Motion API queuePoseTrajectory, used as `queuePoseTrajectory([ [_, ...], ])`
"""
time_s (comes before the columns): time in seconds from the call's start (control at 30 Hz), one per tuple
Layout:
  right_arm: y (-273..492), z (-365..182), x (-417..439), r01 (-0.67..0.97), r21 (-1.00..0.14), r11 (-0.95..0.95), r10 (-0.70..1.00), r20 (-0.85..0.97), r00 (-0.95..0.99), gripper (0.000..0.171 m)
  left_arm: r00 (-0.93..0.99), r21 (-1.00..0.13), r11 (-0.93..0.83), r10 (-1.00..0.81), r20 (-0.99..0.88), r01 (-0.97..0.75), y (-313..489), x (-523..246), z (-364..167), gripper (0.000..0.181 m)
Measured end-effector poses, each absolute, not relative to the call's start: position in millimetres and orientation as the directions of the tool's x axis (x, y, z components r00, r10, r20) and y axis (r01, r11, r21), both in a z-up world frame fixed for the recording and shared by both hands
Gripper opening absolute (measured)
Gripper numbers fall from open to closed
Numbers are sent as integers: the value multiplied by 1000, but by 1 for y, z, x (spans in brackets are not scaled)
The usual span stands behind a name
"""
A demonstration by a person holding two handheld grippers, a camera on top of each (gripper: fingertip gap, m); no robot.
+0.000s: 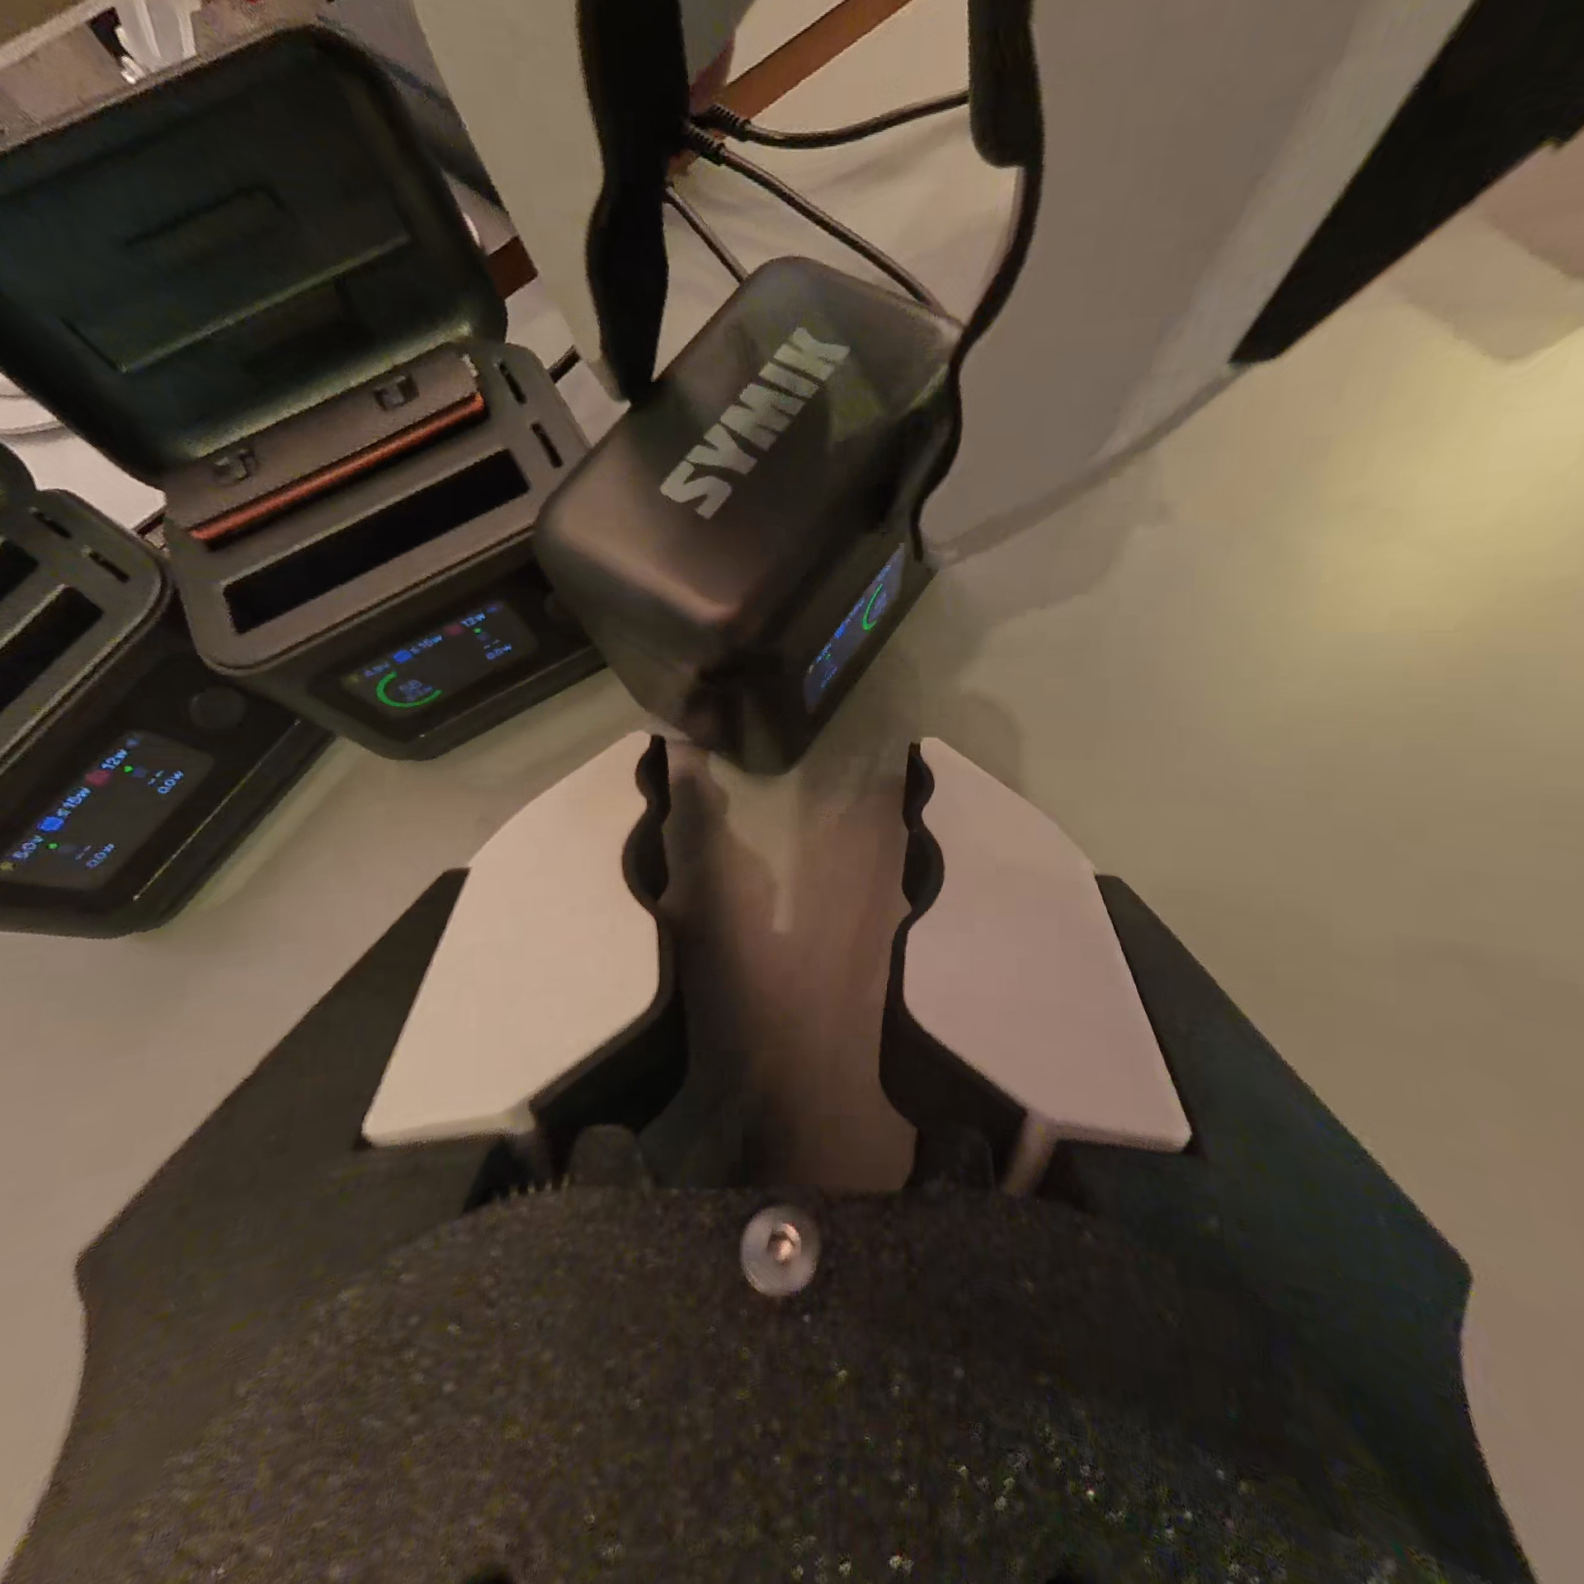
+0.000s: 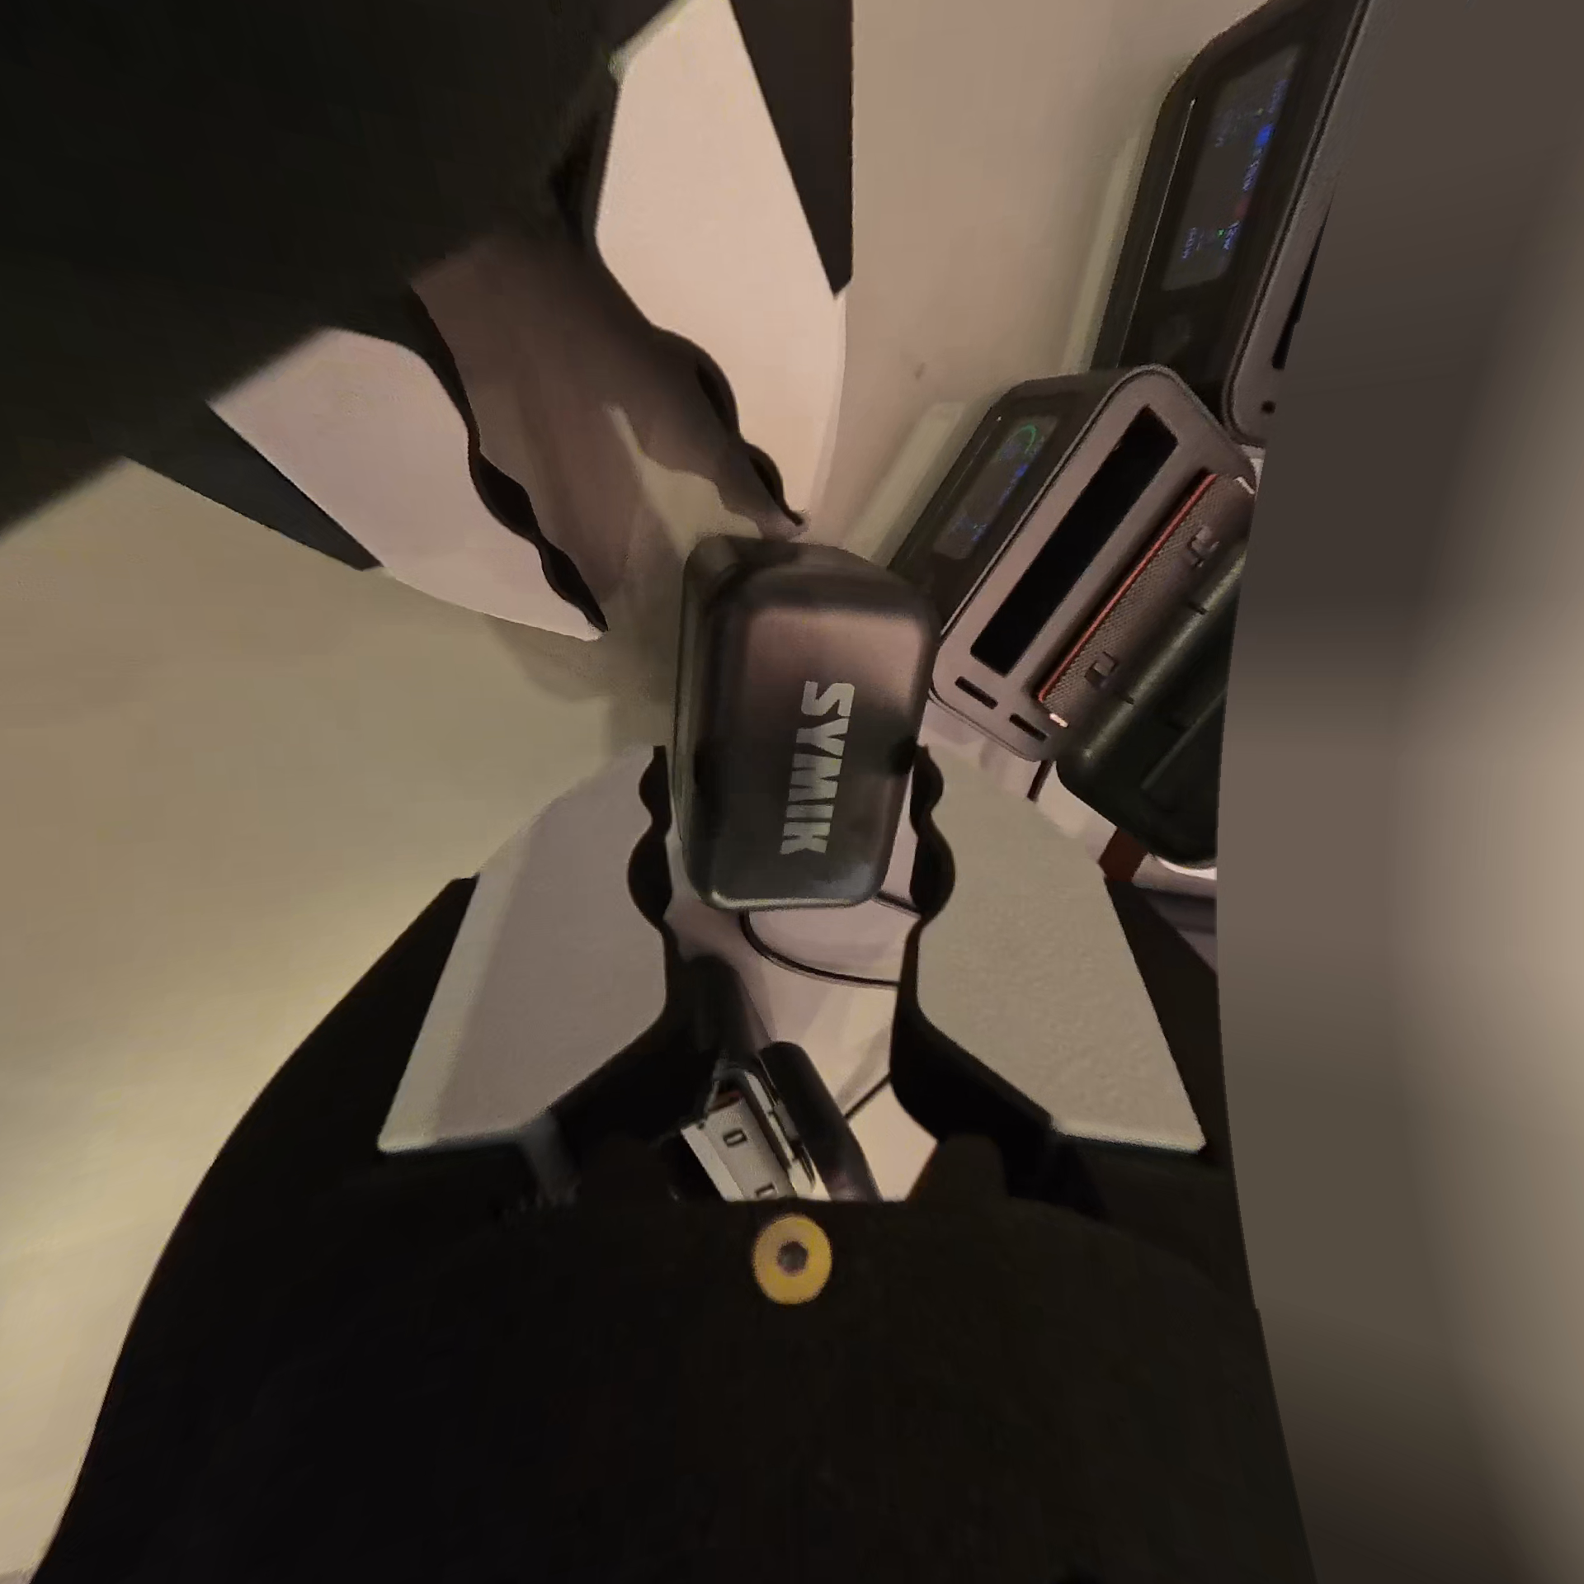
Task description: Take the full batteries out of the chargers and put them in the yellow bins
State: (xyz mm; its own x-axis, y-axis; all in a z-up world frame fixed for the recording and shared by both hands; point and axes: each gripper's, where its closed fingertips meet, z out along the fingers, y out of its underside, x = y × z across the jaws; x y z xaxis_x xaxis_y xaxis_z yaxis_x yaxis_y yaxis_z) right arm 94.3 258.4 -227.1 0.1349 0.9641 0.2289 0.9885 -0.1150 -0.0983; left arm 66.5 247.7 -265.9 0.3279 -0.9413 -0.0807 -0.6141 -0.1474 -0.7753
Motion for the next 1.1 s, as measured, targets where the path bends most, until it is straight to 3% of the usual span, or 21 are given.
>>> queuePoseTrajectory([
  [0.17, 261, -228, 95, 980, -154, -128, 963, 219, 160, 50, 340, -783, -141, -936, -95, -606, 252, 61, -264, 53],
  [0.43, 251, -225, 99, 937, -267, -226, 970, 27, 242, 48, 282, -837, -108, -958, -57, -536, 244, 70, -250, 57],
  [0.6, 244, -222, 97, 931, -281, -233, 972, -53, 228, 48, 273, -824, -85, -958, -87, -560, 242, 75, -254, 48],
  [0.83, 243, -206, 96, 874, -281, -397, 900, -306, 311, 48, 299, -810, -100, -949, -96, -578, 245, 73, -258, 42],
  [0.93, 263, -201, 107, 815, -257, -519, 841, -323, 434, 41, 292, -807, -89, -950, -107, -584, 244, 73, -258, 42],
  [0.97, 268, -200, 110, 804, -257, -537, 833, -310, 457, 47, 288, -806, -82, -951, -112, -586, 244, 73, -258, 42],
  [1.1, 279, -190, 116, 840, -301, -451, 892, -138, 430, 50, 272, -803, -62, -954, -127, -593, 241, 74, -259, 42],
])
